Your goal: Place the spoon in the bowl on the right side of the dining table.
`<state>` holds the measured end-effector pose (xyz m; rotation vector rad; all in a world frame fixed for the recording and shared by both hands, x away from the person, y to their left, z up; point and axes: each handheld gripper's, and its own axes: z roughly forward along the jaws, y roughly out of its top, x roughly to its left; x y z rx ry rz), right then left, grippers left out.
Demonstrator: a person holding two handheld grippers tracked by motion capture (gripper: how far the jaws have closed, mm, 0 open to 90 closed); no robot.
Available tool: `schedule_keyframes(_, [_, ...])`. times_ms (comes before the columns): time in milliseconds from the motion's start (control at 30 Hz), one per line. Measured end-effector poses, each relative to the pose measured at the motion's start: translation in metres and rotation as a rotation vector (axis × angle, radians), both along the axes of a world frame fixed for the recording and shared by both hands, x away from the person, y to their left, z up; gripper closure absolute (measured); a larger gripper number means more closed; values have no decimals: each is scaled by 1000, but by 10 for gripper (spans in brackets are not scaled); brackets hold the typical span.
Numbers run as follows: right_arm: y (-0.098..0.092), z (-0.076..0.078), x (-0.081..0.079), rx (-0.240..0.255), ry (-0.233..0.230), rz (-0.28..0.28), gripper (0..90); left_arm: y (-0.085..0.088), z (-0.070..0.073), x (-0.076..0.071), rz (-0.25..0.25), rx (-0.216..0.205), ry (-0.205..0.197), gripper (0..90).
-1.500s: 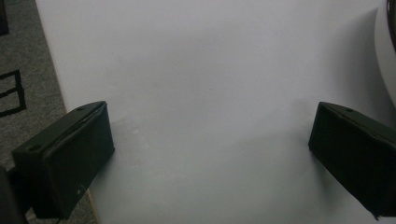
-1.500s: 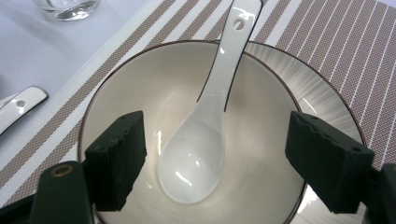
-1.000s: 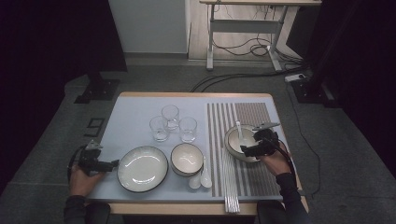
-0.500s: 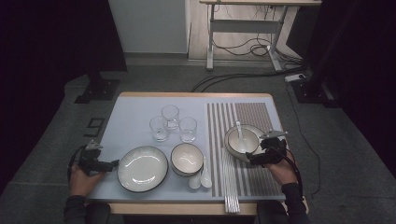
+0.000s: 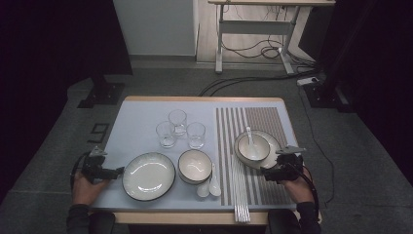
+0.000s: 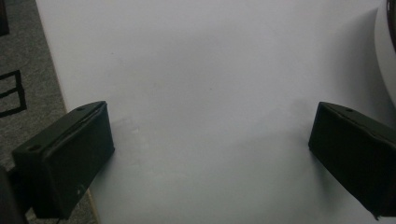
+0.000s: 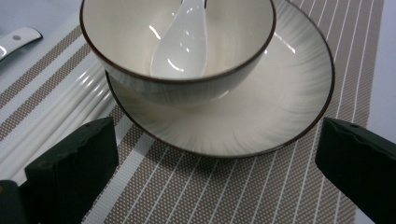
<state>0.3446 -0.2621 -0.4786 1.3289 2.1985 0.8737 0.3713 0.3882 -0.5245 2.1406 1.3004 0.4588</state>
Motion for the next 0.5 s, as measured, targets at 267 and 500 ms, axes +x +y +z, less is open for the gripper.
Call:
schedule_keyframes(267, [-4, -20, -4, 27, 50, -30, 0, 0, 0, 0, 0, 0, 0, 0])
schedule_keyframes(500, [-6, -36, -5, 34, 72, -49, 0, 0, 0, 0, 0, 0, 0, 0])
